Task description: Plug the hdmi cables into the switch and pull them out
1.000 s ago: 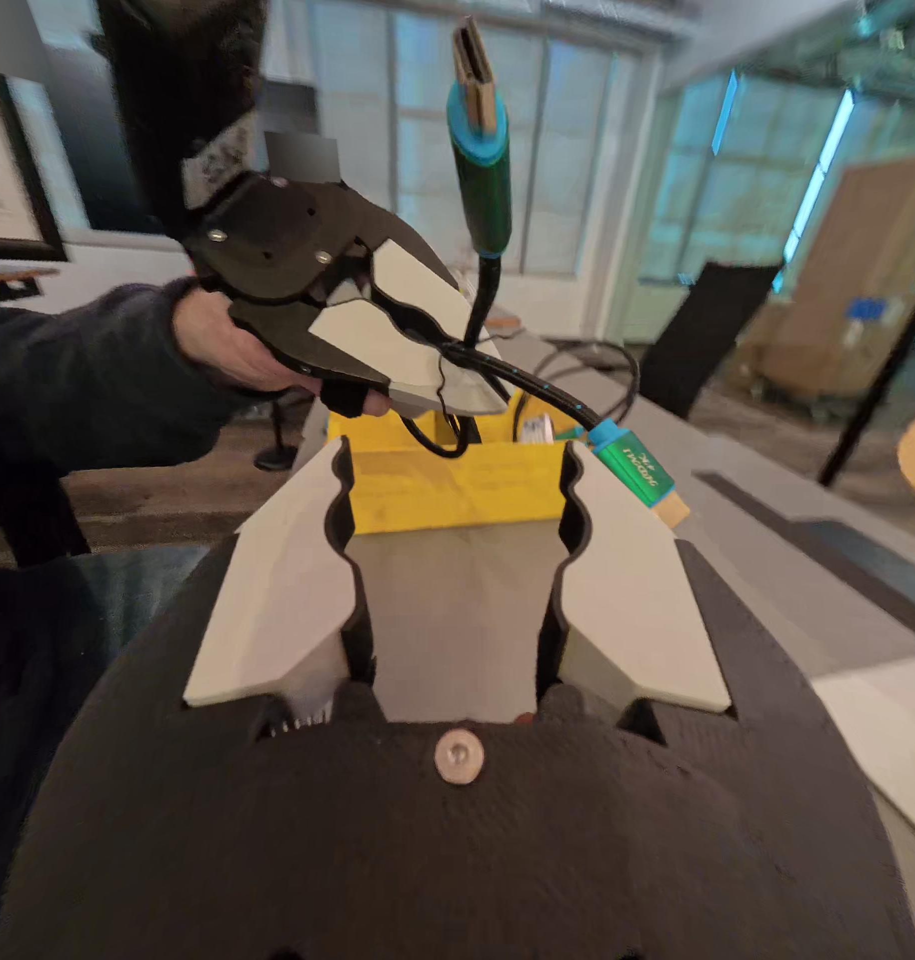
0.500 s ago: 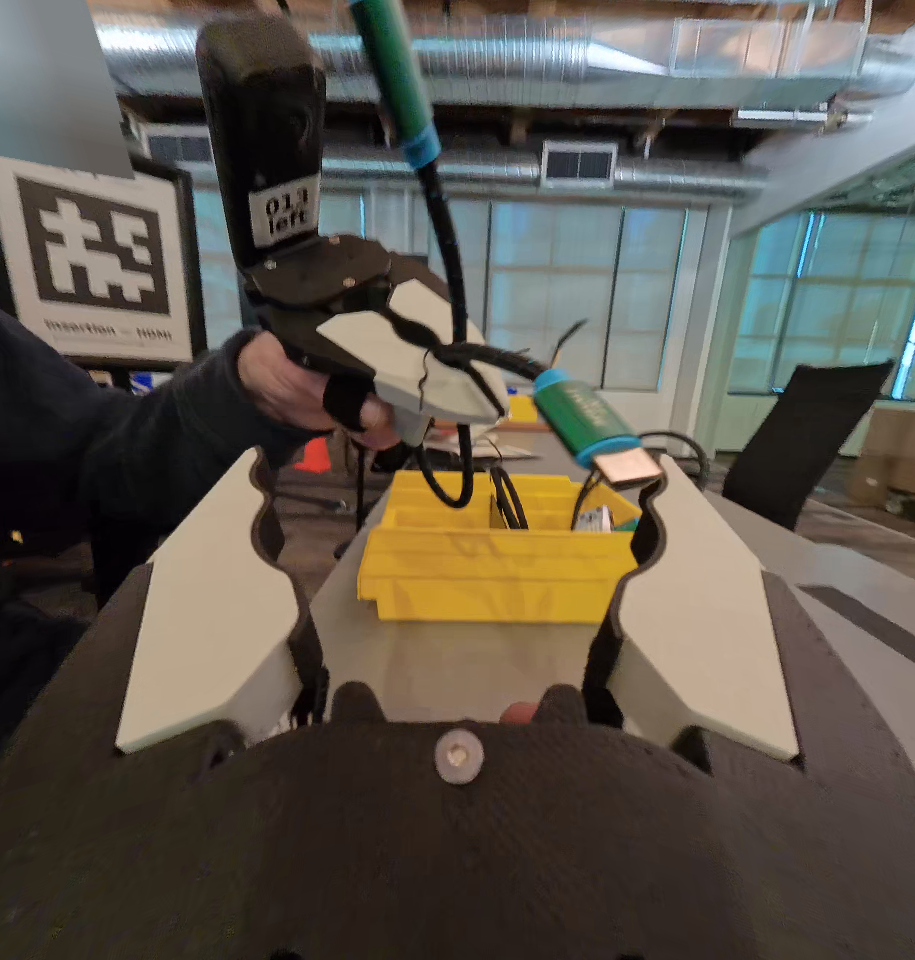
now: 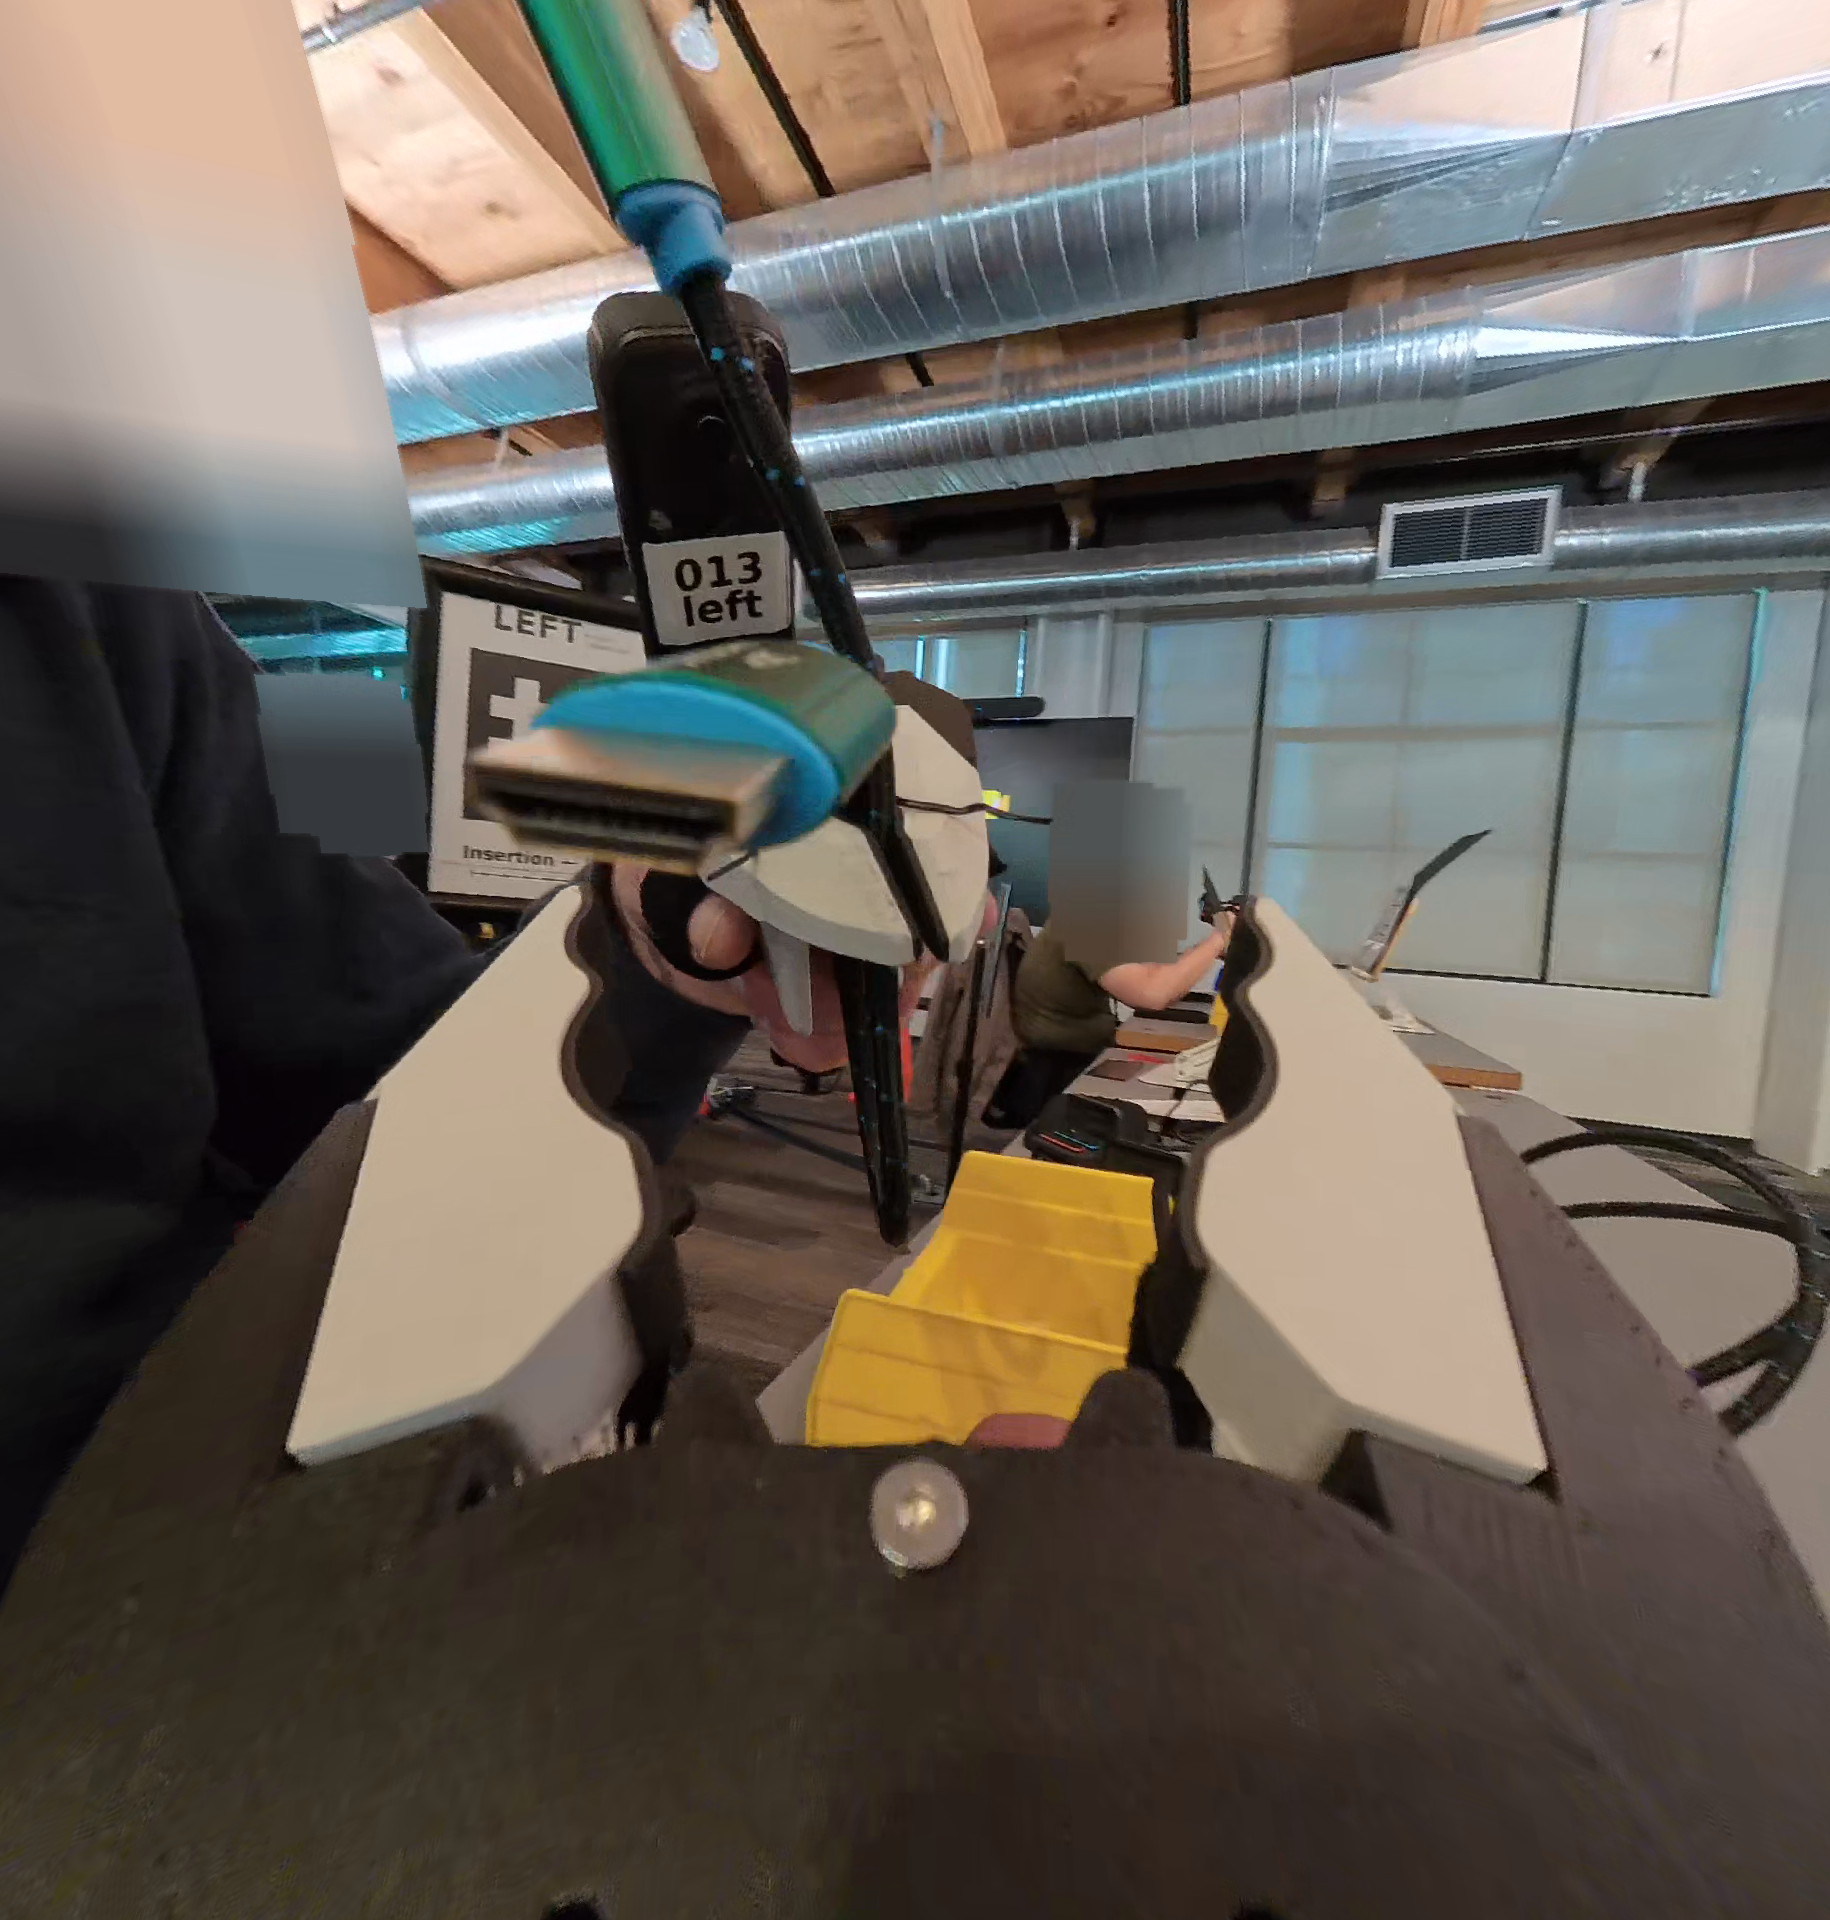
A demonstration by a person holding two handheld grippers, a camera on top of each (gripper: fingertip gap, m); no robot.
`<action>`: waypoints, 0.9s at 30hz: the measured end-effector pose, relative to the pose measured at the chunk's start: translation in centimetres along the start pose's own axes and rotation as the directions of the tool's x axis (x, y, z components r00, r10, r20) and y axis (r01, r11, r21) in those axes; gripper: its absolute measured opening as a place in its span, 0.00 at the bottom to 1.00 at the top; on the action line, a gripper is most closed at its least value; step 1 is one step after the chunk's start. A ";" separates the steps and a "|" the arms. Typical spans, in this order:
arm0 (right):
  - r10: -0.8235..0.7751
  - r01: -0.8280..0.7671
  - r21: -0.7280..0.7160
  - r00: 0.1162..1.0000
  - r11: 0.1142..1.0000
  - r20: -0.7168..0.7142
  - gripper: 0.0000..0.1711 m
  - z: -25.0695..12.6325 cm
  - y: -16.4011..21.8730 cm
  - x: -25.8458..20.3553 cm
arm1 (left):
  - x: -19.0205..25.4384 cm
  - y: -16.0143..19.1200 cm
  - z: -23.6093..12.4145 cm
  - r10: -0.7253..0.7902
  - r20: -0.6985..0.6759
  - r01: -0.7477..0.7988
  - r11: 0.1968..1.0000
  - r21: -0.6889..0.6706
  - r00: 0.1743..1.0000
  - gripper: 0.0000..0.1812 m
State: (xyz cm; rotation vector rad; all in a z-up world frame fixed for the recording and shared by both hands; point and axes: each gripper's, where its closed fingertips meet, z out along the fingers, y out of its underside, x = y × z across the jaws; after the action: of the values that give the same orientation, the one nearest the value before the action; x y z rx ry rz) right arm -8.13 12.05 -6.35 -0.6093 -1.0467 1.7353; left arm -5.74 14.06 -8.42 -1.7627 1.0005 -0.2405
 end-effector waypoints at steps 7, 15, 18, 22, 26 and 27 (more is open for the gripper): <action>0.070 -0.075 0.054 0.995 0.996 0.075 0.60 0.6 0.3 -0.6 | -0.2 0.6 0.6 -0.012 -0.003 0.012 1.000 -0.017 1.000 0.02; 0.059 -0.064 0.067 0.995 0.996 0.081 0.49 0.0 0.1 -0.5 | 0.0 0.9 1.0 -0.013 -0.009 0.012 1.000 -0.029 1.000 0.02; 0.055 -0.061 0.071 0.995 0.996 0.087 0.47 0.0 0.0 -0.6 | 0.1 1.0 1.1 -0.013 -0.013 0.012 0.999 -0.031 1.000 0.02; 0.053 -0.061 0.079 0.993 0.995 0.102 0.43 0.0 -0.2 -0.8 | 0.4 1.0 1.3 -0.012 -0.020 0.012 0.999 -0.031 1.000 0.01; 0.053 -0.063 0.088 0.992 0.994 0.111 0.42 -0.2 -0.2 -1.0 | 0.6 0.9 1.3 -0.014 -0.028 0.013 1.000 -0.029 1.000 0.01; 0.051 -0.061 0.092 0.992 0.994 0.111 0.41 -0.3 -0.2 -1.0 | 0.6 0.9 1.3 -0.017 -0.030 0.016 1.000 -0.027 0.999 0.02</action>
State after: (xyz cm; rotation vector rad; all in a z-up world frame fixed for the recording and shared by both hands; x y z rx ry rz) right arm -7.44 11.26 -6.39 -0.4924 -1.0236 1.8738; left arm -5.06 14.40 -9.92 -1.7967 1.0151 -0.2664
